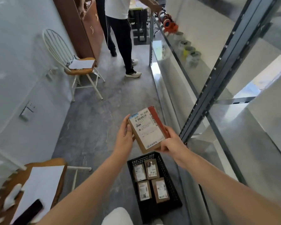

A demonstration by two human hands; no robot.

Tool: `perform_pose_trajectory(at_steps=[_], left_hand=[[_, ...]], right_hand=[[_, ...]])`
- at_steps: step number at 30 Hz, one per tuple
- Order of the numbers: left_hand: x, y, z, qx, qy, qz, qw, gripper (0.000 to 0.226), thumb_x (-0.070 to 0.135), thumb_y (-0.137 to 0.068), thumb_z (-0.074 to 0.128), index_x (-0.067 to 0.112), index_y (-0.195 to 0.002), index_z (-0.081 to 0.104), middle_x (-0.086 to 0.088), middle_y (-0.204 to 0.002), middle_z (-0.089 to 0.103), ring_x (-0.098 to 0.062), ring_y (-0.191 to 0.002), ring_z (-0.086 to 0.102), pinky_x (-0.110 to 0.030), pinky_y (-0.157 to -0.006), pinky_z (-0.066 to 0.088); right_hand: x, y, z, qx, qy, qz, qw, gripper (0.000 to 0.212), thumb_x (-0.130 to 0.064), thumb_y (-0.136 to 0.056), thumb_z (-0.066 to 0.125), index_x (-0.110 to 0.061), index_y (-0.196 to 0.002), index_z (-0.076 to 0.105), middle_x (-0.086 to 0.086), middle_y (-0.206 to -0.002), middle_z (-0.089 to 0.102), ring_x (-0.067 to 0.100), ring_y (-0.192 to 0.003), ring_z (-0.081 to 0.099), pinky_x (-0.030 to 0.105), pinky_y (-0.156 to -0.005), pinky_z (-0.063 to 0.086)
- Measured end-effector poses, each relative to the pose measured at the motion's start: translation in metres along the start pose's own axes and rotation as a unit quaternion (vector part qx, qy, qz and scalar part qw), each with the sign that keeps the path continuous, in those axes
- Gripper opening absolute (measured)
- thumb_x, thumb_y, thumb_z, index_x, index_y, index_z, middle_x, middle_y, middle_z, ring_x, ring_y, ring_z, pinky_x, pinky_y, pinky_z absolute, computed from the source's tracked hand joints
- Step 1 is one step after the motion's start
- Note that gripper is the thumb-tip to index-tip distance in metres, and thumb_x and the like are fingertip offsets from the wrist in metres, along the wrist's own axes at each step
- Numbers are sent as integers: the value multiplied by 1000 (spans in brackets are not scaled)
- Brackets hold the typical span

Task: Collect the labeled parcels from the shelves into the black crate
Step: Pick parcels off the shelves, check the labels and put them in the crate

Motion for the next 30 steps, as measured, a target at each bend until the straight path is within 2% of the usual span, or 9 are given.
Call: perform_pose_trajectory(at_steps=[3,7,11,14,18,21,23,27,30], left_hand=[[-34,-12,6,2,5,-40,999,42,27,-107,33,35,-148,34,-2,-136,57,-15,-119,59,-26,-88,55],[-91,-20,7,28,25,-91,995,45,29,-106,36,45,-148,31,4,-146,51,-12,-127,54,-35,-102,51],[-160,-20,-1,54,25,-154,986,44,26,-106,36,38,-149,36,14,-144,49,-3,-125,51,-19,-93,51],[-223,-19,-13,55,28,-208,976,43,25,-106,40,36,-147,42,13,-140,56,-5,-126,54,-36,-103,50],[-314,-19,-26,46,34,-319,946,43,21,-105,43,35,-146,43,5,-126,67,-13,-112,66,-38,-87,59],[-373,-22,-35,25,33,-388,921,42,19,-104,43,35,-143,44,16,-103,71,-16,-102,69,-34,-72,61],[-411,-29,-40,12,21,-410,912,39,18,-104,44,35,-139,48,20,-96,71,-15,-98,70,-34,-71,61],[-483,-46,-43,-23,-22,-424,905,38,15,-104,44,43,-127,52,20,-97,68,-7,-91,68,-27,-67,59],[-534,-60,-42,-43,-45,-427,902,46,13,-103,44,44,-136,46,17,-103,66,-7,-96,66,-24,-68,58]], right_hand=[[28,-14,-8,6,-6,47,999,87,23,-74,40,-33,-140,40,2,-133,55,25,-117,58,44,-85,60],[66,-36,-9,38,3,90,995,89,24,-76,41,-39,-139,41,-2,-132,54,22,-116,58,41,-84,60],[111,-66,4,65,20,129,989,86,23,-77,42,-42,-135,43,-4,-127,59,17,-112,61,42,-86,60],[151,-94,15,79,30,162,983,76,12,-86,52,-41,-140,42,-9,-118,61,14,-108,63,42,-87,59],[213,-131,27,77,38,217,972,67,5,-90,54,-43,-134,45,-5,-120,65,17,-109,64,40,-89,58],[265,-159,30,76,54,260,961,66,6,-90,52,-39,-137,45,-4,-122,63,14,-108,61,42,-93,57],[302,-174,31,83,53,281,955,64,8,-90,51,-37,-136,47,-5,-116,65,11,-102,63,42,-92,57],[385,-200,29,105,36,324,939,56,7,-94,48,-33,-133,49,-8,-99,72,12,-87,69,43,-91,58],[442,-227,29,104,18,338,935,61,8,-93,47,-30,-141,44,-4,-110,69,14,-98,66,45,-93,56]])
Point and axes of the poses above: each hand's wrist, its own y-axis away from the middle knuckle, its own z-axis out of the palm, x = y × z, the point moved 9 cm from there along -y, towards the middle knuckle
